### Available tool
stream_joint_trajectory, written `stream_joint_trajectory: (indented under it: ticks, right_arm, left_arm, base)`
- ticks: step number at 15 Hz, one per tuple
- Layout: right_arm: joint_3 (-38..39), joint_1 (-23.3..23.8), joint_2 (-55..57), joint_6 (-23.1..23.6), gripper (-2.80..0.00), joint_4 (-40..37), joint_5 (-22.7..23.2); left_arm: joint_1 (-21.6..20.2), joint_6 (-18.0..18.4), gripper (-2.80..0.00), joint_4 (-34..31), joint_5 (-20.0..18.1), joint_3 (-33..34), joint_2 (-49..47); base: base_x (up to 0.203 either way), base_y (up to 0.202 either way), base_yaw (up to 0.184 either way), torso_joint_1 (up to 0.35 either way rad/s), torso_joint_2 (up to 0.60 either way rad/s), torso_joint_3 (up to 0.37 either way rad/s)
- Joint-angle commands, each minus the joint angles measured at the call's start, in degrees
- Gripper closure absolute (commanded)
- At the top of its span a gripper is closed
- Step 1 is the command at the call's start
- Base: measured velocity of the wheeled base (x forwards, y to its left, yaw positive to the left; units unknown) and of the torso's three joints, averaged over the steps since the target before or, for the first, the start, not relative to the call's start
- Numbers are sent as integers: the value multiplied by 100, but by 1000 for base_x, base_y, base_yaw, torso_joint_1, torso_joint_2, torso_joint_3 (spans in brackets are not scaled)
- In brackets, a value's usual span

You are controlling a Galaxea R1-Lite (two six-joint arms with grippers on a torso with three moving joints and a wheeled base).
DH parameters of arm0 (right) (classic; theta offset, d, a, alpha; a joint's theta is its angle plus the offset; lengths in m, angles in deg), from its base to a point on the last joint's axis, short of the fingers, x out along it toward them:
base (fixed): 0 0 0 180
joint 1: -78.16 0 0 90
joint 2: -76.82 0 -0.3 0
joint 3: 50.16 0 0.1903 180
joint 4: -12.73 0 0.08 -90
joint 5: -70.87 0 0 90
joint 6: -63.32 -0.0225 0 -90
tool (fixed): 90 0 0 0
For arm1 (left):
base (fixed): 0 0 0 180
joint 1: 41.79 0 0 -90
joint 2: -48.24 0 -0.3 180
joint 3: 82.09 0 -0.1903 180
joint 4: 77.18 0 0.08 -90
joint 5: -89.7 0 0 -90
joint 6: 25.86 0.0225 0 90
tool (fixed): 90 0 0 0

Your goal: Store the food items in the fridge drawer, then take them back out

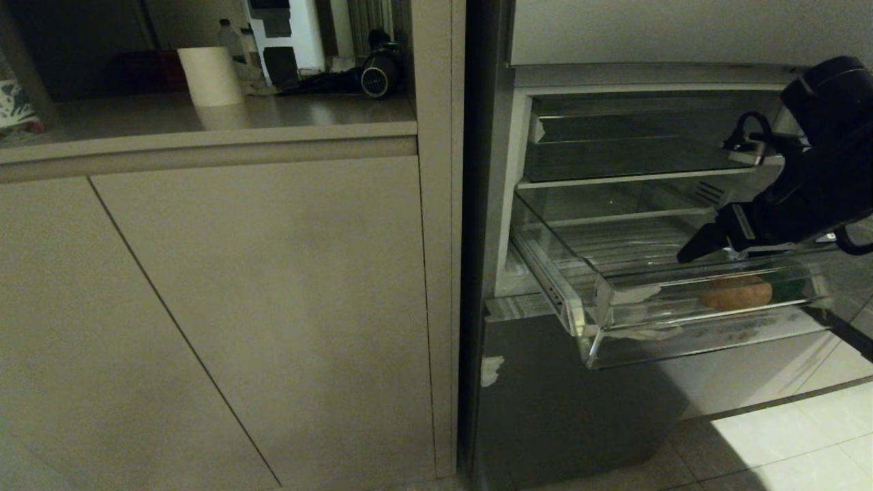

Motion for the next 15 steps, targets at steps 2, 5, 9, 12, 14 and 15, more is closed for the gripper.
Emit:
stream_joint_trajectory:
  ticks: [2,5,9,12,14,15]
  right_arm:
    - [-25,7,-217,6,-280,-445,-2]
    - [-77,48,-141,-11,-280,-241,-9]
    - [-119,373,347,21,-280,545,-324]
    - [-130,755,758,77,-280,1182,-487]
    - [-156,937,951,102,-280,1388,-494]
    - [-152,1004,968,95,-280,1455,-495]
  left_arm:
    - [0,-2,0,0,0,0,-8]
    - [0,-2,0,0,0,0,-8]
    - [0,-2,0,0,0,0,-8]
    - [0,-2,0,0,0,0,-8]
    - [0,-2,0,0,0,0,-8]
    - [0,-2,0,0,0,0,-8]
  base:
    - [0,0,0,0,0,0]
    - [0,0,0,0,0,0]
    - [0,0,0,0,0,0]
    - [0,0,0,0,0,0]
    - [0,0,0,0,0,0]
    - [0,0,0,0,0,0]
